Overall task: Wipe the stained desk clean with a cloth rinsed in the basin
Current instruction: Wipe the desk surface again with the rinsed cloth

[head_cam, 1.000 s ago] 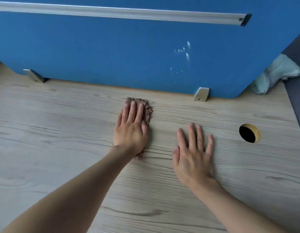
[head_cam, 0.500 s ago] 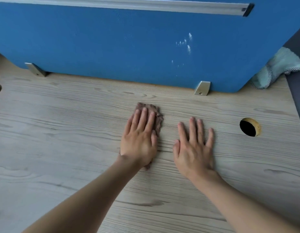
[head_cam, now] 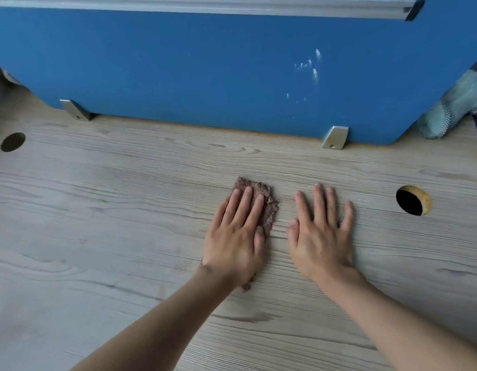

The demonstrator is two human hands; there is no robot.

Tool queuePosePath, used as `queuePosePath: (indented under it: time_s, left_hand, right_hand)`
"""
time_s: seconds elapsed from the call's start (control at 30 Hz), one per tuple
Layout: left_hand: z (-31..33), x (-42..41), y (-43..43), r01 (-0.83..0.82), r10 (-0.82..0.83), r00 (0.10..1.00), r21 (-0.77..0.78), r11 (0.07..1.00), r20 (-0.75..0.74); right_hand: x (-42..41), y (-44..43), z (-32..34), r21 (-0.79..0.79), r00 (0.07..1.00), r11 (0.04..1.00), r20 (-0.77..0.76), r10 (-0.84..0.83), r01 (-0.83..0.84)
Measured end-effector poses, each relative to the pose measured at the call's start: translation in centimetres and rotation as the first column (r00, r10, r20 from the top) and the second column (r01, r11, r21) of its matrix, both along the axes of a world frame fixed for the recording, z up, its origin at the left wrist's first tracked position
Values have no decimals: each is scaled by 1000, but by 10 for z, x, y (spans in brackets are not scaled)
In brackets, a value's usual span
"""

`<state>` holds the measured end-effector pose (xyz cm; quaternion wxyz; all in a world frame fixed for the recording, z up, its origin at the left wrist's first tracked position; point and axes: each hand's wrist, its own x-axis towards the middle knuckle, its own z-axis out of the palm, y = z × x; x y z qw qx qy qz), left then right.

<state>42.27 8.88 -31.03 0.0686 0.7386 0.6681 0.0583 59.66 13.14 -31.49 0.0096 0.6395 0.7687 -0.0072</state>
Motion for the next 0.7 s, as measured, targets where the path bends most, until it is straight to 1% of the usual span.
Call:
queuePosePath:
  time_s: [0.03,0.07,0.13,0.2,0.23,0.3,0.37,0.4,0.47,0.53,0.6,0.63,0.7]
  left_hand:
    - [-1,-8,2,10,-10,1000,2,1000,5]
    - [-2,-18,8,-15,15,1000,12,1000,-3]
    - [-5,-39,21,-147,147,989,20,989,-27]
    - [-4,-38,21,-254,253,966,-15,967,-51]
    - [-2,-27,14,-254,254,966,-5,967,-53]
    - [0,-2,-10,-139,139,990,2,990,-35]
    - [0,1,-24,-39,39,999,-3,999,1]
    - [0,-5,-25,-32,32,999,-6,999,11]
    - [-1,-18,-17,-91,91,996,0,996,-7]
    - [-2,-25,-8,-183,183,983,-5,983,-28]
    - [-3,-18,-11,-232,232,971,-10,973,-52]
    - [-2,-11,-17,-224,224,973,2,975,-53]
    - [0,5,-39,-132,133,990,8,991,-41]
  right_hand:
    - [0,0,0,0,1000,1000,0,-1,1]
    - [1,1,0,6,1000,1000,-4,-1,1]
    - [1,1,-2,20,1000,1000,-9,2,-2]
    - [1,0,-3,21,1000,1000,-14,6,-5]
    - [0,0,-4,21,1000,1000,-27,-2,3]
    - [0,2,-1,-18,999,1000,-47,-20,19]
    - [1,-4,6,-17,997,1000,-71,0,-2]
    - [2,-14,8,13,995,999,-96,37,-36]
    - [5,-44,9,77,981,991,-152,118,-108]
    - [5,-73,5,62,976,983,-126,178,-172]
    - [6,-83,0,33,976,979,-76,205,-203]
    - [5,-82,-2,30,977,979,-68,204,-203]
    - [5,-79,-2,20,978,980,-64,198,-197]
